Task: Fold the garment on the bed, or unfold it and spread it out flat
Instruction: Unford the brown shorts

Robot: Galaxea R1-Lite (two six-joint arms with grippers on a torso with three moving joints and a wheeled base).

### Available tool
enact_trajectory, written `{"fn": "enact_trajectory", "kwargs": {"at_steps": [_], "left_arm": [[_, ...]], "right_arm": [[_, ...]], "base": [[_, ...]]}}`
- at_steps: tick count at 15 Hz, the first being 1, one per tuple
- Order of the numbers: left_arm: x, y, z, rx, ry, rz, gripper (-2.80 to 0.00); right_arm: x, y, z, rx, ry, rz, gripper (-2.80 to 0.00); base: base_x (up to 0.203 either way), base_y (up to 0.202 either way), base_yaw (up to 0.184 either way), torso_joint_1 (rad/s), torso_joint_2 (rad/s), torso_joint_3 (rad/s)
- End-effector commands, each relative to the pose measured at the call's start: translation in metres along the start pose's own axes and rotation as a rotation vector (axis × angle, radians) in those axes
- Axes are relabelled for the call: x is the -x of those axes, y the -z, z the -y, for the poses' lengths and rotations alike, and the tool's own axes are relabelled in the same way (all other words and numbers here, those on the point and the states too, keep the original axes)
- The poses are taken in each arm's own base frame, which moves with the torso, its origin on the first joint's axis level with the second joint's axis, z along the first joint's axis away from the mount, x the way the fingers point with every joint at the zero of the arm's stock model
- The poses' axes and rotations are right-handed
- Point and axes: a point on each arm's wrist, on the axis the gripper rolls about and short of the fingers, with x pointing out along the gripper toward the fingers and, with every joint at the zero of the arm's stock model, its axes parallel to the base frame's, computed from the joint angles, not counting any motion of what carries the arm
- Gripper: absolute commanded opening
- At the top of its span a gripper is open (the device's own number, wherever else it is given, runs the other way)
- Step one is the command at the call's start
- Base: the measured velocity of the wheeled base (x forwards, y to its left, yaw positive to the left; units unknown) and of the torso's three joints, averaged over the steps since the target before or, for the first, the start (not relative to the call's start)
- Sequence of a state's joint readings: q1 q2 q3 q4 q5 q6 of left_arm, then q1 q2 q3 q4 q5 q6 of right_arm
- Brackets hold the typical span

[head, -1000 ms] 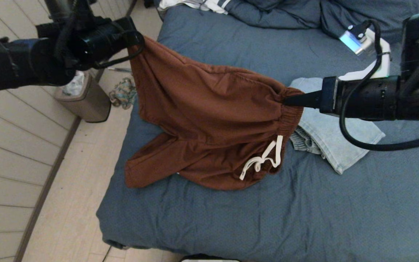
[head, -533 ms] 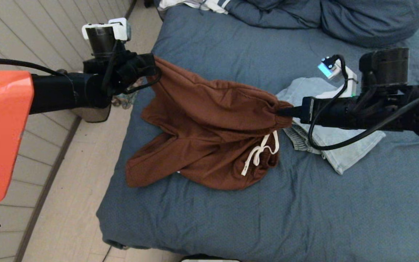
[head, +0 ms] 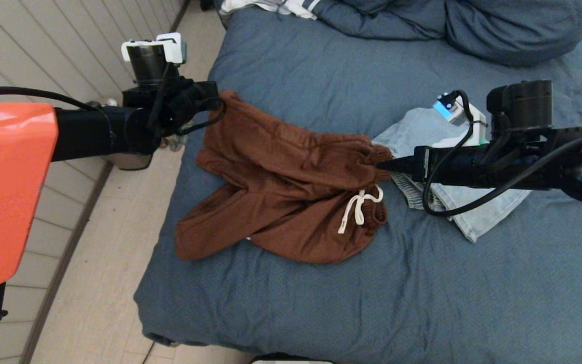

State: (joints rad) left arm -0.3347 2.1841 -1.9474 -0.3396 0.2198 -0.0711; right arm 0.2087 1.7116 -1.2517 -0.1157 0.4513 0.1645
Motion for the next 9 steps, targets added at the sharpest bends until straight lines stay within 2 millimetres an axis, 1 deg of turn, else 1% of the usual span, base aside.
{"fn": "enact_trajectory", "kwargs": {"at_steps": [1,3,5,6,7,8,9], "left_arm": [[0.004,-0.007,0.0,0.005,-0.002,0.016,0.0],[0.009,-0.019,-0.002,0.011,-0.008,0.042,0.0],[0.015,-0.031,-0.008,0.032,-0.085,0.074,0.0],[0.019,-0.032,-0.011,0.059,-0.124,0.071,0.0],[0.023,-0.024,-0.014,0.073,-0.14,0.037,0.0],[0.032,-0.013,-0.017,0.074,-0.146,-0.017,-2.8],[0.044,-0.001,-0.02,0.067,-0.141,-0.085,-2.8]], "right_arm": [[0.004,-0.002,0.003,-0.001,0.009,0.013,0.0],[0.009,-0.004,0.005,-0.002,0.018,0.027,0.0],[0.018,-0.008,0.001,-0.001,0.018,0.047,0.0],[0.025,-0.01,-0.002,0.002,0.016,0.059,0.0],[0.033,-0.011,-0.007,0.004,0.015,0.072,-2.8],[0.041,-0.008,-0.011,-0.003,0.015,0.074,-2.8],[0.049,-0.005,-0.015,-0.008,0.015,0.077,-2.8]], "base": [[0.0,0.0,0.0,0.0,0.0,0.0],[0.0,0.0,0.0,0.0,0.0,0.0],[0.0,0.0,0.0,0.0,0.0,0.0],[0.0,0.0,0.0,0.0,0.0,0.0],[0.0,0.0,0.0,0.0,0.0,0.0],[0.0,0.0,0.0,0.0,0.0,0.0],[0.0,0.0,0.0,0.0,0.0,0.0]]}}
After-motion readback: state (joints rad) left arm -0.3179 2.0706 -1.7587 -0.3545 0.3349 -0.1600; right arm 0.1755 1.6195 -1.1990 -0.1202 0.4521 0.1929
